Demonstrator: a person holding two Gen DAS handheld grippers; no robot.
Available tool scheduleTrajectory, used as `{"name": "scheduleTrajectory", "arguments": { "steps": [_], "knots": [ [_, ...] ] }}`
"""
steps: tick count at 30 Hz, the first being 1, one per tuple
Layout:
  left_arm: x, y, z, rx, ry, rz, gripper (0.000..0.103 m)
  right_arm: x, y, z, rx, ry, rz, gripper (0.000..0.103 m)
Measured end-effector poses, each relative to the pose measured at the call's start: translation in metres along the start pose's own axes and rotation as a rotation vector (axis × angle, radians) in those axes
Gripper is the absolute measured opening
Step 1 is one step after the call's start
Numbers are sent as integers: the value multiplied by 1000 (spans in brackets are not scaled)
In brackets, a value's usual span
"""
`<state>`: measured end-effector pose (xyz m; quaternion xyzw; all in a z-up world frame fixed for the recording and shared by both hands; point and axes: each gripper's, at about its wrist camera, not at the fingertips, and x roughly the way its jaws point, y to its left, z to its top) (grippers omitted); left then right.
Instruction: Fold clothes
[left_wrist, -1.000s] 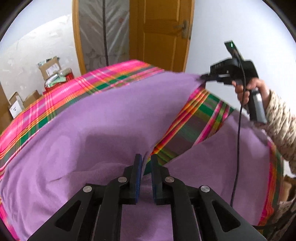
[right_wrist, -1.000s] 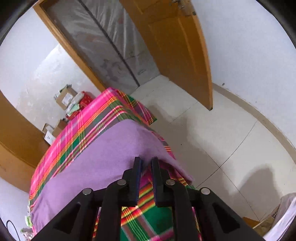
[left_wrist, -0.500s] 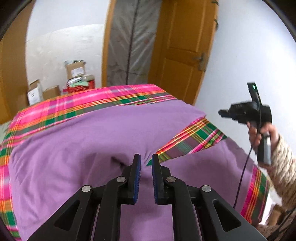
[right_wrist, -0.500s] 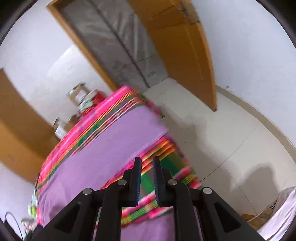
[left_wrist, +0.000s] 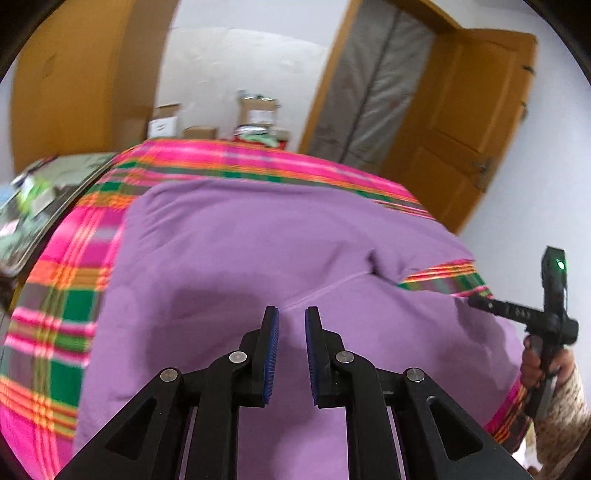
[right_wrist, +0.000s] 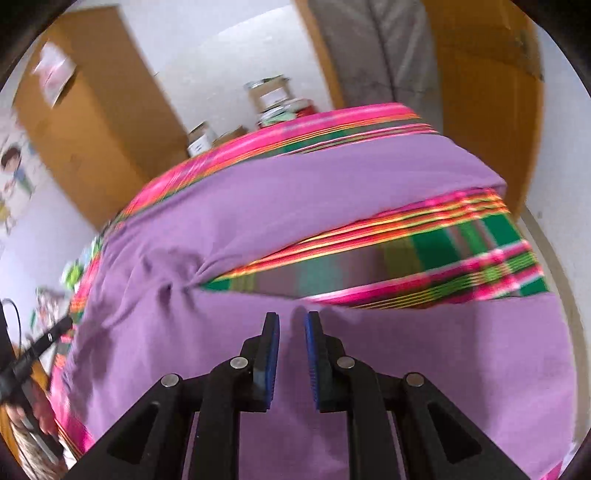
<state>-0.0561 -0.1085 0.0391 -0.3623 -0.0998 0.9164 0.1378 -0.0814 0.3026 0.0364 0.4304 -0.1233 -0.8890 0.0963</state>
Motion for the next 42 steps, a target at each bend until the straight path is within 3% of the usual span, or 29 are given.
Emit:
{"name": "scheduleTrajectory", "arguments": {
  "steps": [6,17,26,37,42],
  "knots": [
    [-7,34,-9,-70,5,50,15,13,37,-12,-42,28,73,15],
    [1,77,-9,-161,27,97,15,29,59,-29,-63,95,85,16],
    [3,111,7,-227,-3,145,15,21,93,-23,-106,64,142,19],
    [25,132,17,-278,39,116,15,53,142,-22,-161,138,214,19],
    [27,134,18,-284,41,96,17,65,162,-25,-203,167,207,19]
  ]
}}
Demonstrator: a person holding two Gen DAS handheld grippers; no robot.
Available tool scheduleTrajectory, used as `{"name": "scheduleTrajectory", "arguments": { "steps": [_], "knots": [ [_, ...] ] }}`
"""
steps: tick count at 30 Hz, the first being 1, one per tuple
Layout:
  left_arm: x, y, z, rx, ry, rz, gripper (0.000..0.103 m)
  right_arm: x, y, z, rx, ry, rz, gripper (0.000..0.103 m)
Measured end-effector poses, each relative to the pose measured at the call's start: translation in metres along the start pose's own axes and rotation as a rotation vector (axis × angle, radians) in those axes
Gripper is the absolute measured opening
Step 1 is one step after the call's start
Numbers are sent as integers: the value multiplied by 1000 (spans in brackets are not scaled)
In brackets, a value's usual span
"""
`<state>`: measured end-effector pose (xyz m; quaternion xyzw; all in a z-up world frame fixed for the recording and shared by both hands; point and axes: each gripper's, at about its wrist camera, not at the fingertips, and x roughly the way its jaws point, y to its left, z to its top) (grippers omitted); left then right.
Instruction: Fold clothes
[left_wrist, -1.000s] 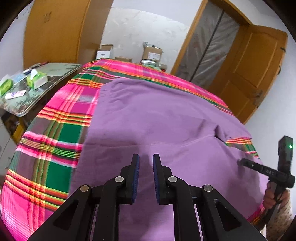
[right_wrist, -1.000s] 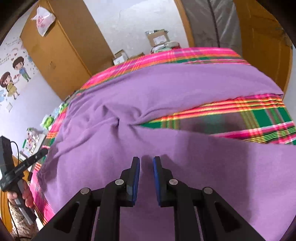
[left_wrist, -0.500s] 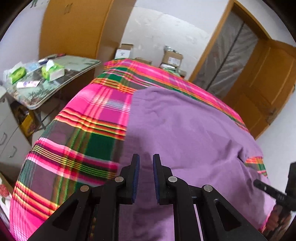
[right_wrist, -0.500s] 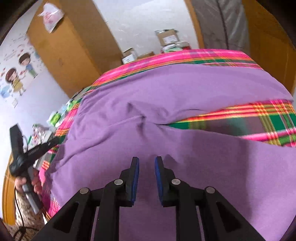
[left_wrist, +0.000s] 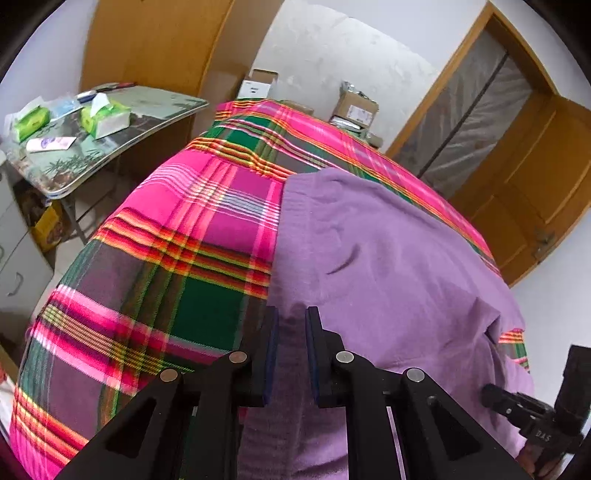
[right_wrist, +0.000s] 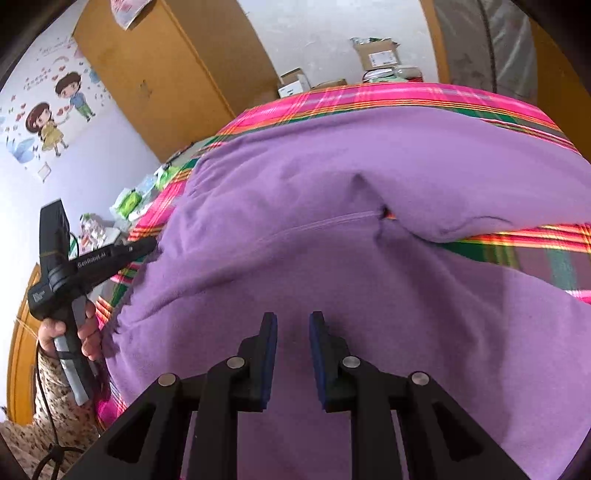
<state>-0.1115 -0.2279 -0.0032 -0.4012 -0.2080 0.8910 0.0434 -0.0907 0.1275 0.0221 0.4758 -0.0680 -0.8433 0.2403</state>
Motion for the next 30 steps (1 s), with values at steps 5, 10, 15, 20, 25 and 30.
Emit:
{"name": "scheduleTrajectory", "arguments": {
  "steps": [5,10,15,20,25,30],
  "knots": [
    [-2,1,-3,-8,-13,-40,26,11,8,3,-7,18,-7,19],
    [-2,2,-4,-8,-27,-55,26,13,19,3,-57,0,-44,24],
    [-1,1,-4,3,-34,-49,26,12,18,1,-44,-31,-28,29],
    [-1,1,-5,6,-36,-47,26,13,21,0,-48,-46,-31,31],
    [-1,2,-5,6,-37,-47,26,13,23,-2,-61,-56,-41,32],
    [-2,2,-3,6,-28,-36,26,13,25,-2,-67,-55,-52,32]
  ]
}}
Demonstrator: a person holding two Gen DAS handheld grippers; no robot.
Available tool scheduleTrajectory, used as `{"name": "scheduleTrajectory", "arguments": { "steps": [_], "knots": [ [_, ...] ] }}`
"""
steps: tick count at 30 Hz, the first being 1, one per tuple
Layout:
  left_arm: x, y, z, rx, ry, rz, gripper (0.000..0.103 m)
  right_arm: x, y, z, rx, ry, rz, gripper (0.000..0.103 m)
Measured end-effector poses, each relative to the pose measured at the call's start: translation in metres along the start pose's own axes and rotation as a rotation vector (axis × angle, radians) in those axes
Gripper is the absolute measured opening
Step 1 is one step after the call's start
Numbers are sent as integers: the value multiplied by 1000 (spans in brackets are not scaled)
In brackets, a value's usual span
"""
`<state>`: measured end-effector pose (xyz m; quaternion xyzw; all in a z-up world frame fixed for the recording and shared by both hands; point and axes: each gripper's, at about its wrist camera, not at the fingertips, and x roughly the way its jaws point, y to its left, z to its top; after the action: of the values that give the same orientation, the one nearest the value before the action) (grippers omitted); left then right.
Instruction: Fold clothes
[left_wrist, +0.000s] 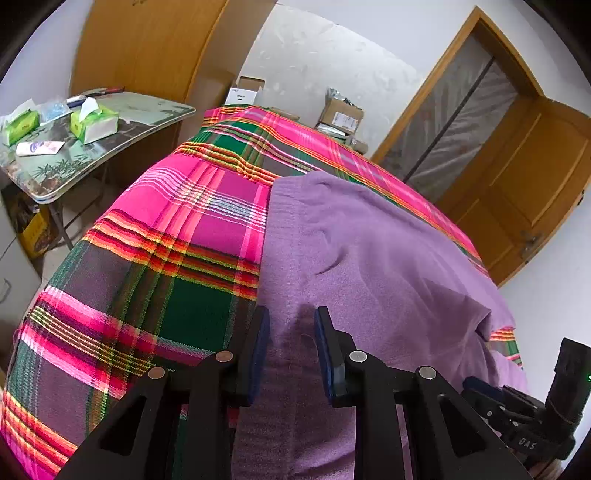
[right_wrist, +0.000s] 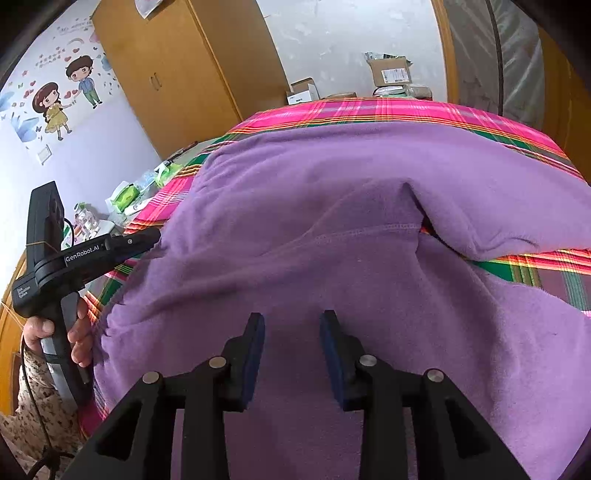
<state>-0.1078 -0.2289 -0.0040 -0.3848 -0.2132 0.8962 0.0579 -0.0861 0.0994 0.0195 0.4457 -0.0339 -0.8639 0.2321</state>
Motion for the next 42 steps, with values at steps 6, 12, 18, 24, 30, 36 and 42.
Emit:
{"name": "scheduleTrajectory", "arguments": {
  "steps": [6,12,18,24,30,36,42],
  "knots": [
    [-6,-8,13,50,12,64,26,2,-1,4,-17,29,17,32],
    [-9,-34,44,214,-37,114,26,-12,-6,21,-37,-2,99,32],
    [18,-56,74,322,5,127,27,-25,-8,60,-114,-75,52,32],
    [45,-78,96,442,17,154,33,-10,-11,112,-246,-102,-37,32],
    [72,-92,104,580,46,253,33,26,-24,157,-343,-71,-90,33],
    [93,-91,113,603,72,265,33,71,-40,187,-395,0,-95,38],
    [114,-91,117,632,119,278,33,103,-49,201,-408,57,-24,42]
  ]
}}
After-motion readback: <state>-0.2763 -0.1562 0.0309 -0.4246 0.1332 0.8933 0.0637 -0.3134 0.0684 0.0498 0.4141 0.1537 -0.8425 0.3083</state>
